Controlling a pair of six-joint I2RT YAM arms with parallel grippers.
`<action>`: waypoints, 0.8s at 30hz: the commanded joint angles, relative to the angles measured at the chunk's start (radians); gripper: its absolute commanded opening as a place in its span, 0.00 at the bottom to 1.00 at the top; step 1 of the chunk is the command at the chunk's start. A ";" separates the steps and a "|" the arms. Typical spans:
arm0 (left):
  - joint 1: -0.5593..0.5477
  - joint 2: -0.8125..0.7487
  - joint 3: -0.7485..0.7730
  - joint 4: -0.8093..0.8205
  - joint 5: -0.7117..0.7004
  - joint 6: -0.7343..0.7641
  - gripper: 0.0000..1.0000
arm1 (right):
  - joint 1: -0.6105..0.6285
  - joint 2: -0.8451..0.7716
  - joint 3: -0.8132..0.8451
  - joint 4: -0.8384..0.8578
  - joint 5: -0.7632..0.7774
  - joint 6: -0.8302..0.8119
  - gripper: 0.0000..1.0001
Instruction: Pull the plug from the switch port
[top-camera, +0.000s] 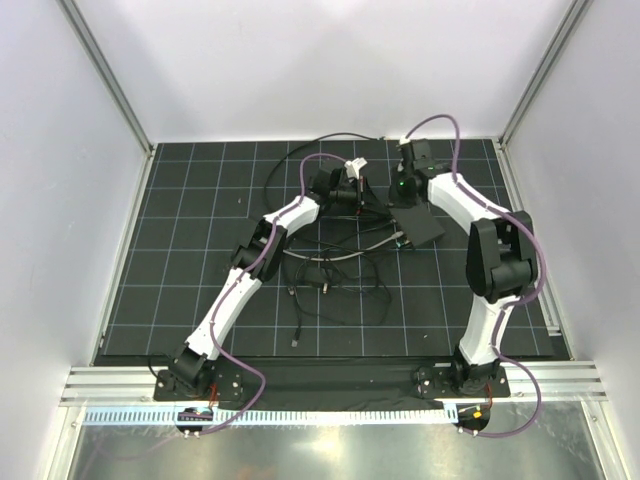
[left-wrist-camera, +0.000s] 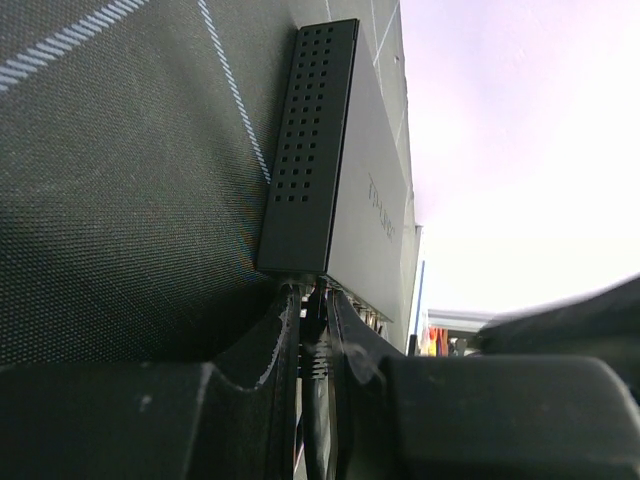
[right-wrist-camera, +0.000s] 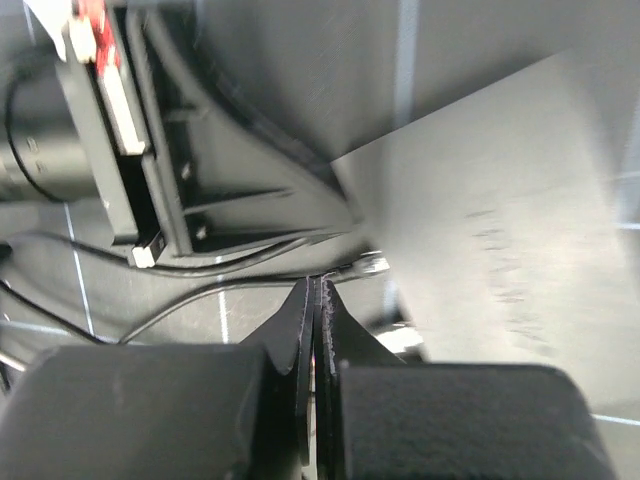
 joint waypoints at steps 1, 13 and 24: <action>-0.004 0.016 0.002 -0.091 0.015 0.048 0.00 | 0.036 0.034 0.036 -0.027 0.020 0.011 0.01; 0.000 0.011 0.009 -0.110 0.052 0.076 0.00 | 0.056 0.083 -0.015 0.001 0.178 0.012 0.01; 0.003 0.009 -0.003 -0.102 0.074 0.073 0.00 | 0.056 0.145 -0.006 0.033 0.311 0.086 0.01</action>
